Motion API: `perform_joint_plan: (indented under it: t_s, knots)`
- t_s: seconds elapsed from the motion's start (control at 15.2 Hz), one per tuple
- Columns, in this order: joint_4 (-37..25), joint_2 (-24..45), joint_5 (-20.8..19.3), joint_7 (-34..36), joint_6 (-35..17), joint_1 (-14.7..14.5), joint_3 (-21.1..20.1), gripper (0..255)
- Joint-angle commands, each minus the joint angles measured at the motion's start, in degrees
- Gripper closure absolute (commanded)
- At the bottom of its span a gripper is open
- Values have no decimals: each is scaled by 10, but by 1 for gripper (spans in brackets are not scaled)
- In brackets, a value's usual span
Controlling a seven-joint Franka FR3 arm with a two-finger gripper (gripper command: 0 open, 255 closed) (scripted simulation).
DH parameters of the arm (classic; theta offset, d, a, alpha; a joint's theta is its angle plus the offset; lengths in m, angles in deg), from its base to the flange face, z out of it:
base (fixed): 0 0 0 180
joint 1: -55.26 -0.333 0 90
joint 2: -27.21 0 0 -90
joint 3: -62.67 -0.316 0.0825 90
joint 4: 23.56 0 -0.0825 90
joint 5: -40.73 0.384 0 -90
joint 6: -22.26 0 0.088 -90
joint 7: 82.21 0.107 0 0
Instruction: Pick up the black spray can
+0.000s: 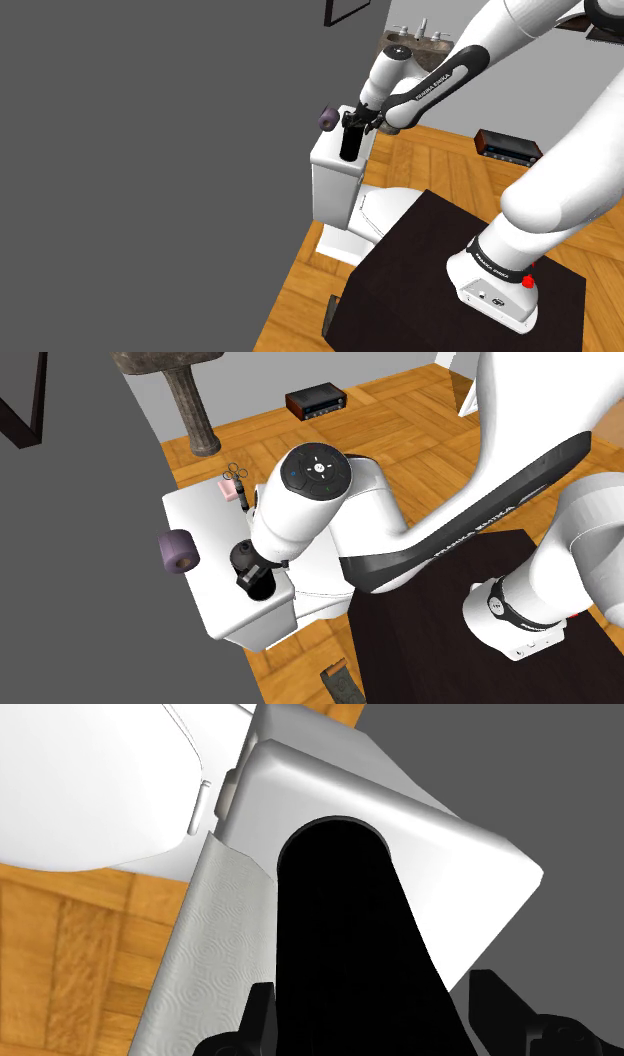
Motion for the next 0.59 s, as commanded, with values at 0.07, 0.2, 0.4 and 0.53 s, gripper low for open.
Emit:
perform_joint_plan:
  t_s: [0.07, 0.2, 0.4, 0.53]
  knots:
    - [0, 1, 0, 0, 0, 0, 0, 255]
    - [0, 1, 0, 0, 0, 0, 0, 255]
    - [1, 0, 0, -1, 0, 0, 0, 255]
    - [1, -14, 25, -22, 13, 0, -4, 255]
